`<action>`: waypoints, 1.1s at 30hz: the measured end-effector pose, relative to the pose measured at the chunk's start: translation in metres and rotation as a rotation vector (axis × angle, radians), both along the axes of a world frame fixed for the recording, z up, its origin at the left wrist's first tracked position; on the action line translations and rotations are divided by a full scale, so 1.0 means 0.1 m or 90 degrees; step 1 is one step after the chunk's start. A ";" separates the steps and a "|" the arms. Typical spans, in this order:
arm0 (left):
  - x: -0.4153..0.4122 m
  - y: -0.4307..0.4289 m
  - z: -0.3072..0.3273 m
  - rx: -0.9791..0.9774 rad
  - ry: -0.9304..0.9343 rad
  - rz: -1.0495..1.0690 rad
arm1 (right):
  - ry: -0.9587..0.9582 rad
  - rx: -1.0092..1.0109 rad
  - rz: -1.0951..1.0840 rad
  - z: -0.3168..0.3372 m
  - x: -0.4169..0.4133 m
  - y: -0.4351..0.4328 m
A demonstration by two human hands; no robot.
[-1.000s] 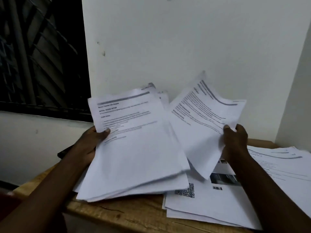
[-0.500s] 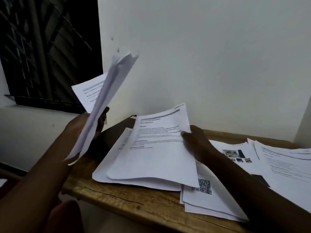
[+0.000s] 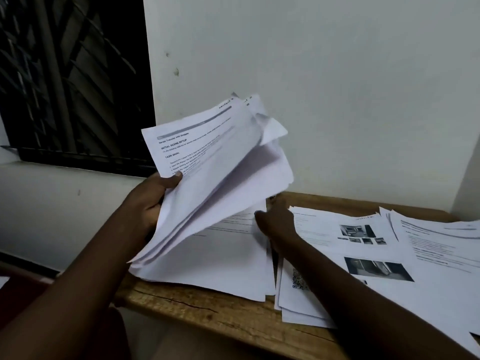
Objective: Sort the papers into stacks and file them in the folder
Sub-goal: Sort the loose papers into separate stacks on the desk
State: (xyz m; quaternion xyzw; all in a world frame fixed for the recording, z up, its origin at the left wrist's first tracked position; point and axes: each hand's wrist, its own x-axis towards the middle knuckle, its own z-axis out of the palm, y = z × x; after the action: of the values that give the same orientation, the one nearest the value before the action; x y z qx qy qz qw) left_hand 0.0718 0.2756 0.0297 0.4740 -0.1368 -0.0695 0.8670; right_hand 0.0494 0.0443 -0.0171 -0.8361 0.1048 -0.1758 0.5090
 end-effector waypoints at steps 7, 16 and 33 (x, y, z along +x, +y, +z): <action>0.01 -0.40 -0.06 0.099 -0.023 0.080 | -0.060 0.337 0.151 0.46 -0.36 -0.80; -0.09 -1.07 -0.07 0.072 -0.042 0.069 | -0.096 0.122 0.118 0.53 -0.48 -1.25; -0.12 -0.96 -0.14 0.016 -0.036 0.009 | -0.155 0.282 0.075 0.44 -0.53 -1.22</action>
State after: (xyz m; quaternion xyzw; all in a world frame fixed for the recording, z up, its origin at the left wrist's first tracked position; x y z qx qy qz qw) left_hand 0.0603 0.1793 0.0153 0.4878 -0.1573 -0.0517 0.8571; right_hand -0.0039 -0.0775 0.0273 -0.6814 0.0297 -0.2184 0.6979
